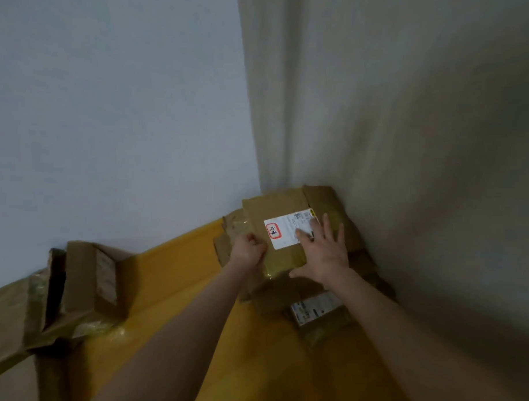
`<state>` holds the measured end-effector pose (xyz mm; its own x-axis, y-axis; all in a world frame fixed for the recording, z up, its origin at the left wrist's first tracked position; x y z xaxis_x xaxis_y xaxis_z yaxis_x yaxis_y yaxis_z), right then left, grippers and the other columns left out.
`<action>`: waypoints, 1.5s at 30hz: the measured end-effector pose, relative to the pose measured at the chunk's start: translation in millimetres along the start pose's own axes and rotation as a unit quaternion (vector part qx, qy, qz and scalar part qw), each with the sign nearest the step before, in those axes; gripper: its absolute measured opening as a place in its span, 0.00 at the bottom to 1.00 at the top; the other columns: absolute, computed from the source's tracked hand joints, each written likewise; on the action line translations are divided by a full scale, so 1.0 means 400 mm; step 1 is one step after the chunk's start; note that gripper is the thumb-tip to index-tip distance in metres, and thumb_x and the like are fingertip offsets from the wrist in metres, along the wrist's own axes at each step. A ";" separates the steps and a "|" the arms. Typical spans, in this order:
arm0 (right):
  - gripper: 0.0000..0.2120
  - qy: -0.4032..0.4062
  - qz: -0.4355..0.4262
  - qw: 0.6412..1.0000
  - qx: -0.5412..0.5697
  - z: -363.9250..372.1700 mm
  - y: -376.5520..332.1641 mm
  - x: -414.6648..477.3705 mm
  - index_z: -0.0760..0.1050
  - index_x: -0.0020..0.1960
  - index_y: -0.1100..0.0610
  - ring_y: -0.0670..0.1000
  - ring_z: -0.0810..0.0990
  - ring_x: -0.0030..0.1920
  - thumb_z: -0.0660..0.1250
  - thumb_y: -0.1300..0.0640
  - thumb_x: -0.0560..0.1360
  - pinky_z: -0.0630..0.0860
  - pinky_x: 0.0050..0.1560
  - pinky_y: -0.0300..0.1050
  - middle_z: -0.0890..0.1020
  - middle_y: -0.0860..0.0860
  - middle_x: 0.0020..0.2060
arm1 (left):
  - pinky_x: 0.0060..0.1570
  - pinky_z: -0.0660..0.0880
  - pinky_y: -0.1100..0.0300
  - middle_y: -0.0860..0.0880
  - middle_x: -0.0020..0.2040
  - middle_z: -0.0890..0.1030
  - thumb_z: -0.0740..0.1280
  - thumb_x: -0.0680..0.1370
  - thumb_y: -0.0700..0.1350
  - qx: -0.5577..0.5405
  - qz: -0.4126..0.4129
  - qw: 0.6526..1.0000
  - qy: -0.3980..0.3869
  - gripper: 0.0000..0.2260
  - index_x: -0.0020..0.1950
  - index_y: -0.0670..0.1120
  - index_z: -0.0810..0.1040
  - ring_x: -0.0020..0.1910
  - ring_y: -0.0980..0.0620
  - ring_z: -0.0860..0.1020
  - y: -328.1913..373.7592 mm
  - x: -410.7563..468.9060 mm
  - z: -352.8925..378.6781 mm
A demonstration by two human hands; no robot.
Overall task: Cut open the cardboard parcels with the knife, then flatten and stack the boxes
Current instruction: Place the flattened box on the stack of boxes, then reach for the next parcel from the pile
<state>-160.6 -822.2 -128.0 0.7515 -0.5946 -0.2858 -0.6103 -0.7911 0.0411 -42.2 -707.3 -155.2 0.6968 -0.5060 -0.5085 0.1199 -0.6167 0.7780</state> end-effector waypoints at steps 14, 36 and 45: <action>0.48 -0.066 -0.085 0.994 0.015 0.068 -0.088 0.076 0.51 0.78 0.49 0.63 0.40 0.77 0.61 0.25 0.67 0.40 0.73 0.68 0.47 0.56 0.78 | 0.73 0.59 0.48 0.41 0.78 0.51 0.66 0.78 0.46 0.405 0.043 0.906 0.118 0.32 0.78 0.45 0.54 0.77 0.41 0.51 -0.030 -0.005 -0.065; 0.28 0.011 -0.252 0.965 0.076 0.063 -1.254 -0.540 0.58 0.76 0.52 0.59 0.42 0.77 0.60 0.48 0.79 0.46 0.76 0.56 0.51 0.57 0.77 | 0.72 0.60 0.49 0.40 0.78 0.52 0.65 0.78 0.47 0.442 -0.006 0.875 0.198 0.28 0.76 0.45 0.59 0.77 0.41 0.53 -0.743 -0.648 -0.941; 0.25 -0.020 -0.258 0.964 0.056 0.138 -1.509 -0.613 0.62 0.74 0.52 0.60 0.43 0.78 0.62 0.50 0.79 0.45 0.77 0.55 0.51 0.58 0.77 | 0.71 0.63 0.49 0.42 0.78 0.51 0.65 0.79 0.45 0.400 -0.047 0.897 0.181 0.27 0.76 0.45 0.59 0.77 0.42 0.53 -0.948 -0.682 -1.111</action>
<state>9.5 -190.9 -135.5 0.9534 -0.1187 -0.2775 -0.1829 -0.9585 -0.2186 36.5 -67.3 -147.5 0.9118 -0.2890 -0.2919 -0.2543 -0.9552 0.1512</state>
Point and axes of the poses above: each hand's wrist, its own x-axis towards the middle knuckle, its own z-axis out of the palm, y = z × x, the point moved 10 cm from there along x, towards the middle knuckle
